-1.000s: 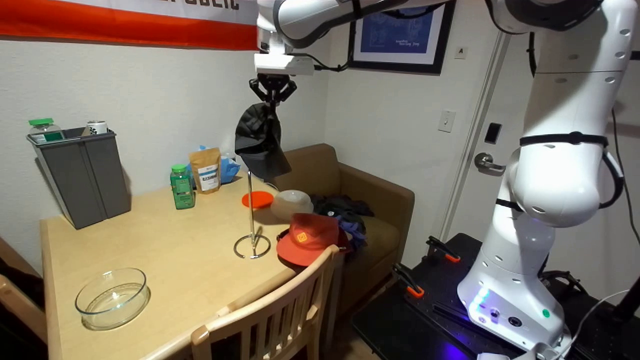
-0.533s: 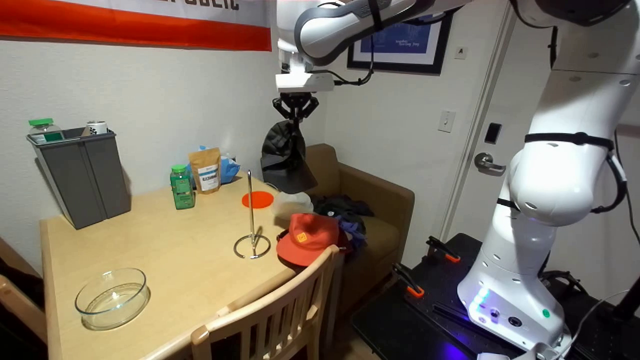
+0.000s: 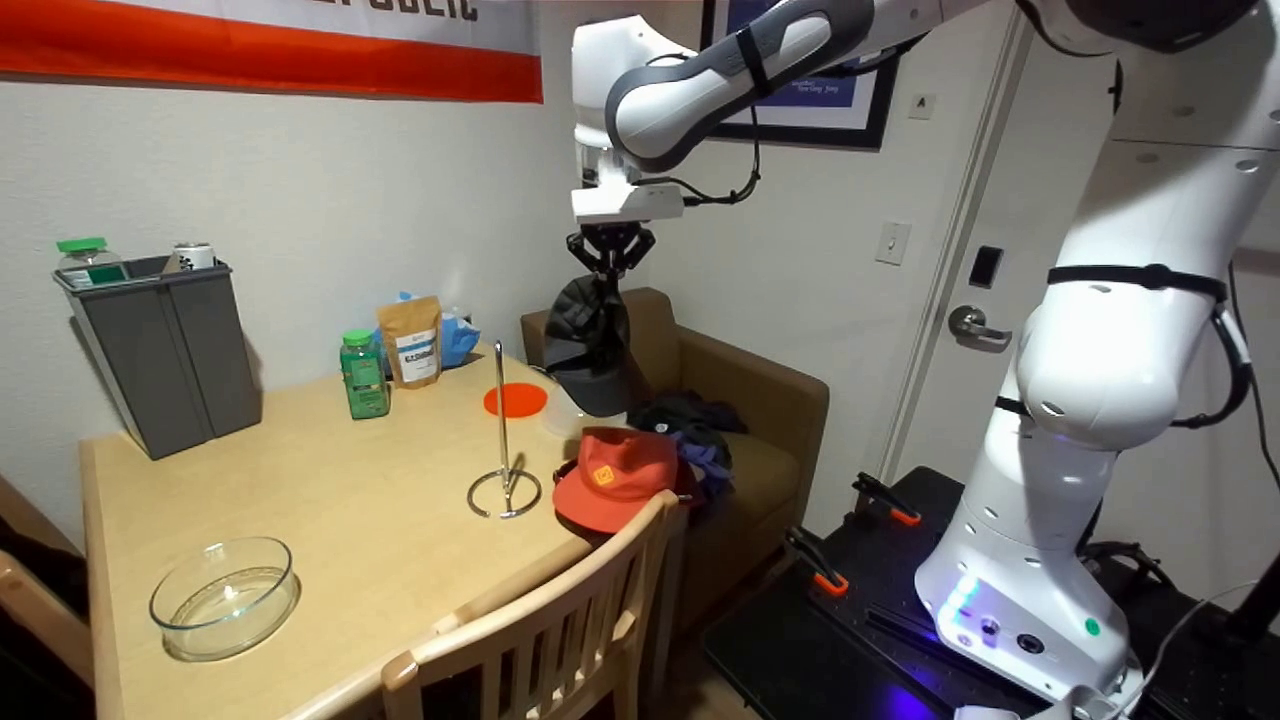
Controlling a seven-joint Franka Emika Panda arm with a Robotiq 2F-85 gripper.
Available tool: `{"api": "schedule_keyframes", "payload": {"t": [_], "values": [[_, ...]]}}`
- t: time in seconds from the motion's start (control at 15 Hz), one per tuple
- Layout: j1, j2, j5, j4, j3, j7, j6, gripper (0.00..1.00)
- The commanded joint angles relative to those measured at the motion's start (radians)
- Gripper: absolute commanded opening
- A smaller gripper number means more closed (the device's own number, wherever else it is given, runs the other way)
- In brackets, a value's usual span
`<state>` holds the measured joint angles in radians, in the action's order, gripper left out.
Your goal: Take the cap off the stand and put it on the pile of caps on the table
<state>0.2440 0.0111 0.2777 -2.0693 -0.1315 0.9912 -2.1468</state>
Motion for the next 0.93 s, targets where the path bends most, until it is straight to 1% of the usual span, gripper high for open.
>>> {"api": "schedule_keyframes", "payload": {"t": [0.0,0.4,0.53,0.87], "values": [[-0.019,-0.043,-0.055,-0.003,-0.026,-0.025,-0.053,0.01],[-0.013,-0.119,-0.160,-0.009,-0.028,-0.063,-0.090,0.01],[-0.015,-0.133,-0.215,-0.023,-0.027,-0.072,-0.112,0.01],[-0.023,-0.160,-0.393,-0.077,-0.028,-0.125,-0.193,0.01]]}}
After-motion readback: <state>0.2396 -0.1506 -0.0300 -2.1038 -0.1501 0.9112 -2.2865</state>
